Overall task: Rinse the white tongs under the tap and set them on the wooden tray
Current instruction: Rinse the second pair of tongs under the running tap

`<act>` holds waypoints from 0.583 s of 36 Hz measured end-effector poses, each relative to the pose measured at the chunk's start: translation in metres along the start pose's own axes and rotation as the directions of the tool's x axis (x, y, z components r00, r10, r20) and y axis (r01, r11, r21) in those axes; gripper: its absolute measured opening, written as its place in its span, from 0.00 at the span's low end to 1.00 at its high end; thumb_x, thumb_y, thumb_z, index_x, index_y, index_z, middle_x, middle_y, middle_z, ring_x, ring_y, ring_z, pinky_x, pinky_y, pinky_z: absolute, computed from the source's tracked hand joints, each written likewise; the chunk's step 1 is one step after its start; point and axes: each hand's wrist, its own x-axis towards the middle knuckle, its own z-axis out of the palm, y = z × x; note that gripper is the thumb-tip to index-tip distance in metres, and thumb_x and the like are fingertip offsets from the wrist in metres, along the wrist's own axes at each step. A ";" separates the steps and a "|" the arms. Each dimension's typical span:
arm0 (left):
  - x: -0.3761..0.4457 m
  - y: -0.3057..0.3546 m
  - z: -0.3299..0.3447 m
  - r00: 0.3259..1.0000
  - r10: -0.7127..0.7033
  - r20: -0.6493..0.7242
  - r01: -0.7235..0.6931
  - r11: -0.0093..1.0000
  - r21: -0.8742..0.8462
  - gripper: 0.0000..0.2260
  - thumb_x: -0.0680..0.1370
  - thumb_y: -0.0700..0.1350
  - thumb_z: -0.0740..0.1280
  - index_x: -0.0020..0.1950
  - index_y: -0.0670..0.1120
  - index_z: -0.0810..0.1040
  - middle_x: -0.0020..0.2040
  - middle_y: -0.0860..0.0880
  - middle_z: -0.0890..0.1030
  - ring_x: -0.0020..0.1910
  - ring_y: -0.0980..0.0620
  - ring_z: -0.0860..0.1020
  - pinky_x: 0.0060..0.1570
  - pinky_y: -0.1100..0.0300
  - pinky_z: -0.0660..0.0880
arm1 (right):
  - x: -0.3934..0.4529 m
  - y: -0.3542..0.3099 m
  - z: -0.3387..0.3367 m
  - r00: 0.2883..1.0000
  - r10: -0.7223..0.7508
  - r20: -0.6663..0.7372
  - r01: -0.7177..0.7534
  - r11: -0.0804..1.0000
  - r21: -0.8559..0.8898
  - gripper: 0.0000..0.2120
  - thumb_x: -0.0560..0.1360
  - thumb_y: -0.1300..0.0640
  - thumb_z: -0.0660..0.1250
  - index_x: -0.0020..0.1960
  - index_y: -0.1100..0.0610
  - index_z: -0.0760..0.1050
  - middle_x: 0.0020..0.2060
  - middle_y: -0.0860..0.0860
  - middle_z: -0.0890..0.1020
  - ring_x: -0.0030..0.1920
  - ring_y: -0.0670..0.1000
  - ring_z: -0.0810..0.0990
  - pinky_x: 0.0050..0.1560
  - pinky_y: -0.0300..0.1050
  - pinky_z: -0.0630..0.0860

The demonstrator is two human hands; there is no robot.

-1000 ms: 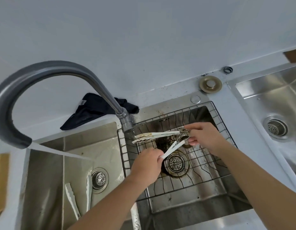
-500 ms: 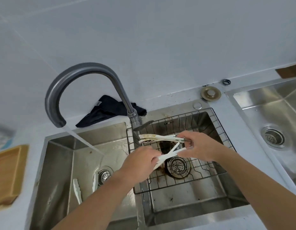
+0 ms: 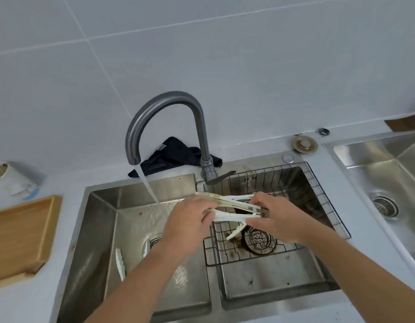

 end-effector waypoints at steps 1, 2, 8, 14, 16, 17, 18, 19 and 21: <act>-0.004 -0.004 -0.003 0.999 -0.008 -0.047 0.007 1.000 -0.021 0.09 0.80 0.47 0.69 0.58 0.54 0.85 0.54 0.59 0.82 0.52 0.59 0.77 0.56 0.63 0.71 | -0.001 -0.004 0.002 1.000 0.001 -0.006 -0.001 1.000 0.000 0.11 0.76 0.42 0.69 0.54 0.42 0.70 0.42 0.47 0.82 0.28 0.44 0.76 0.27 0.37 0.74; -0.008 -0.007 -0.007 0.996 -0.008 -0.092 0.006 1.000 -0.029 0.09 0.80 0.48 0.70 0.59 0.54 0.84 0.55 0.60 0.81 0.53 0.60 0.75 0.57 0.65 0.69 | -0.001 -0.008 0.004 1.000 0.005 -0.011 -0.005 1.000 -0.007 0.10 0.77 0.42 0.69 0.54 0.42 0.70 0.42 0.47 0.82 0.30 0.45 0.76 0.29 0.39 0.75; -0.041 -0.026 -0.017 0.990 -0.077 -0.121 0.050 0.977 -0.209 0.05 0.78 0.46 0.72 0.51 0.56 0.84 0.45 0.64 0.81 0.45 0.66 0.78 0.48 0.75 0.72 | -0.001 -0.037 0.021 0.998 0.029 -0.055 -0.029 1.000 0.000 0.08 0.79 0.42 0.66 0.53 0.44 0.72 0.40 0.49 0.81 0.29 0.44 0.74 0.27 0.37 0.72; -0.055 -0.031 -0.001 0.854 -0.503 0.131 0.434 0.552 -0.711 0.08 0.76 0.52 0.75 0.53 0.58 0.79 0.43 0.52 0.86 0.43 0.58 0.84 0.46 0.63 0.79 | -0.001 -0.069 0.045 0.990 0.103 -0.095 -0.083 0.978 0.193 0.07 0.79 0.44 0.65 0.49 0.47 0.75 0.33 0.47 0.80 0.26 0.42 0.72 0.26 0.39 0.69; -0.054 -0.031 0.004 0.800 -0.541 0.259 0.478 0.314 -0.820 0.13 0.76 0.52 0.75 0.57 0.57 0.77 0.43 0.49 0.88 0.41 0.56 0.86 0.44 0.60 0.80 | -0.002 -0.081 0.054 0.989 0.137 -0.057 -0.111 0.935 0.336 0.08 0.80 0.46 0.66 0.49 0.51 0.77 0.29 0.46 0.79 0.26 0.45 0.71 0.27 0.43 0.68; -0.052 -0.031 0.006 0.785 -0.539 0.307 0.482 0.219 -0.848 0.14 0.76 0.51 0.75 0.58 0.56 0.76 0.43 0.49 0.88 0.41 0.55 0.86 0.41 0.61 0.80 | -0.003 -0.086 0.058 0.988 0.154 -0.031 -0.128 0.903 0.410 0.09 0.80 0.48 0.66 0.50 0.53 0.77 0.28 0.47 0.78 0.26 0.47 0.70 0.27 0.43 0.67; -0.051 -0.030 0.007 0.776 -0.535 0.335 0.474 0.145 -0.868 0.15 0.76 0.50 0.75 0.59 0.55 0.77 0.43 0.49 0.88 0.41 0.54 0.86 0.39 0.62 0.80 | -0.004 -0.092 0.062 0.987 0.163 -0.013 -0.137 0.870 0.474 0.09 0.81 0.50 0.66 0.50 0.56 0.77 0.28 0.47 0.78 0.26 0.48 0.69 0.27 0.44 0.66; -0.050 -0.031 0.007 0.774 -0.529 0.348 0.456 0.085 -0.886 0.15 0.76 0.49 0.75 0.61 0.53 0.77 0.43 0.49 0.89 0.41 0.54 0.86 0.38 0.64 0.80 | -0.005 -0.098 0.066 0.986 0.169 -0.002 -0.144 0.842 0.520 0.09 0.81 0.52 0.66 0.51 0.58 0.77 0.28 0.49 0.78 0.26 0.49 0.69 0.27 0.44 0.66; -0.048 -0.035 0.006 0.778 -0.523 0.347 0.420 0.022 -0.907 0.15 0.77 0.47 0.74 0.62 0.50 0.78 0.45 0.48 0.89 0.42 0.54 0.87 0.38 0.64 0.80 | -0.004 -0.110 0.074 0.984 0.179 0.018 -0.158 0.809 0.566 0.10 0.82 0.54 0.65 0.51 0.61 0.76 0.30 0.52 0.77 0.25 0.49 0.68 0.27 0.42 0.65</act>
